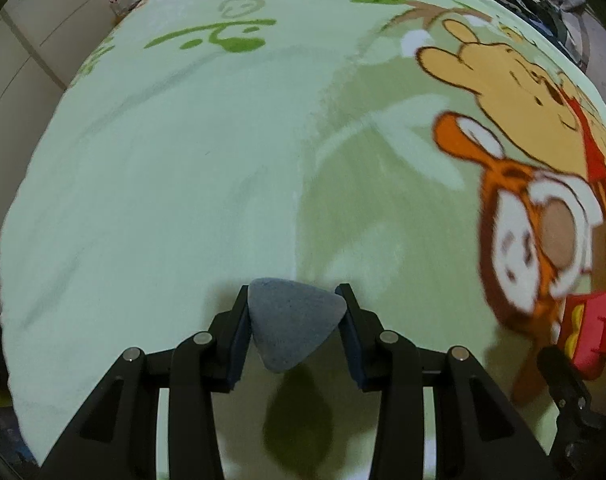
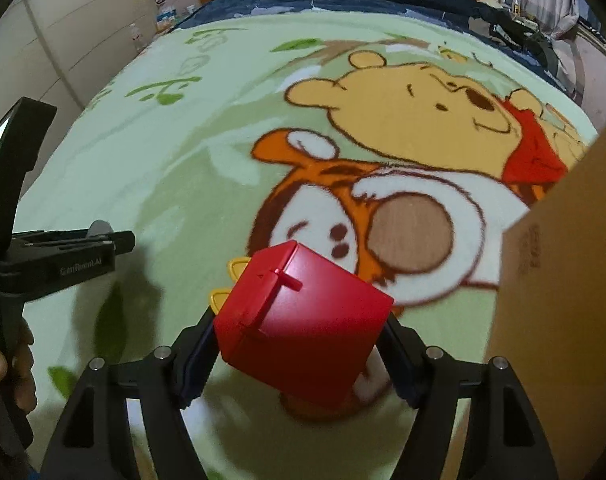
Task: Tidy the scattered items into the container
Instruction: 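Lift the blue puff and red box and carry both over the cardboard box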
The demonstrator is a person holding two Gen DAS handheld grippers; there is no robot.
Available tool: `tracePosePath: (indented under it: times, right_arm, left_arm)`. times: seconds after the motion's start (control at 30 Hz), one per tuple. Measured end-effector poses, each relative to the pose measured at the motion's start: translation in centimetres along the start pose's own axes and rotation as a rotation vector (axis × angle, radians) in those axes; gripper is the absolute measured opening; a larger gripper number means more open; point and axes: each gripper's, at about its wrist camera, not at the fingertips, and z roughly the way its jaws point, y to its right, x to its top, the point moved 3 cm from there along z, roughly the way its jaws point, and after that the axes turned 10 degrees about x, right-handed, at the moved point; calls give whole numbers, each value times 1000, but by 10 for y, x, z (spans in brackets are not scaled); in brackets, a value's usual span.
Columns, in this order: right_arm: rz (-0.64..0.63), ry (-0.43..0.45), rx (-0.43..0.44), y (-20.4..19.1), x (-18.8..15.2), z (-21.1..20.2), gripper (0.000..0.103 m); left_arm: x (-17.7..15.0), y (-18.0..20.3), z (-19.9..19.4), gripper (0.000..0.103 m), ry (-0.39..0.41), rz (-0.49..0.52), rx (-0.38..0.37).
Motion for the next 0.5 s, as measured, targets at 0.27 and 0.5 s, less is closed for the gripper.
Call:
tracePosePath:
  times: [0.27, 0.5]
  right_arm:
    - [5, 133, 28, -24, 1, -107, 74]
    - [13, 272, 14, -22, 6, -211, 74]
  left_arm:
    - [-26, -3, -118, 41, 116, 25, 8]
    - [-28, 14, -233, 41, 279, 66, -43]
